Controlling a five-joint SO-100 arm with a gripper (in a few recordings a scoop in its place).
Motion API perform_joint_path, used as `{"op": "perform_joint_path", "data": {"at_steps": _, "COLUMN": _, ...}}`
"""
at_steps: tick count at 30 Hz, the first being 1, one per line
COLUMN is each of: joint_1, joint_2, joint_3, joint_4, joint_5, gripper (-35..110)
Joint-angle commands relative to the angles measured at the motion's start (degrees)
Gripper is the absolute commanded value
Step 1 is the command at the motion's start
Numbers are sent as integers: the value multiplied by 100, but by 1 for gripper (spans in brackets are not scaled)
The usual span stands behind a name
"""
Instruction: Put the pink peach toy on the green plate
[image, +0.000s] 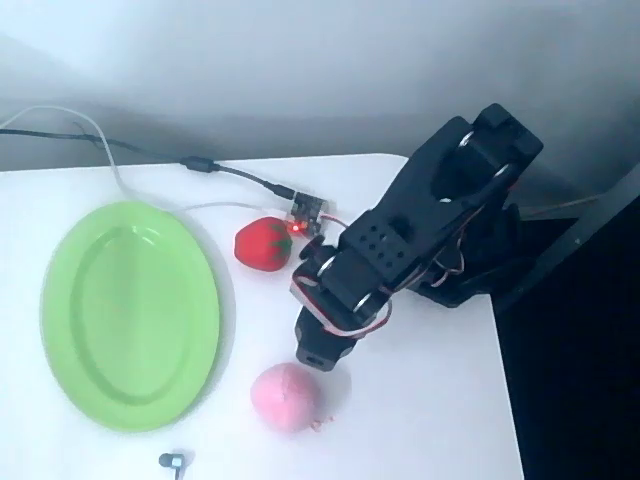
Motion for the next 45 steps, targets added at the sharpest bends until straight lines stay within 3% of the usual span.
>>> {"op": "perform_joint_path", "data": {"at_steps": 1, "joint_1": -44, "joint_2": 9, "joint_3": -149, "joint_4": -158, "joint_5": 141, "gripper": 31}}
{"op": "perform_joint_path", "data": {"at_steps": 6, "joint_1": -44, "joint_2": 9, "joint_3": -97, "joint_4": -615, "joint_5": 185, "gripper": 43}}
{"op": "perform_joint_path", "data": {"at_steps": 14, "joint_1": -44, "joint_2": -149, "joint_3": -105, "joint_4": -1573, "joint_5": 299, "gripper": 51}}
{"op": "perform_joint_path", "data": {"at_steps": 45, "joint_1": -729, "joint_2": -1951, "joint_3": -457, "joint_4": -2760, "joint_5": 817, "gripper": 47}}
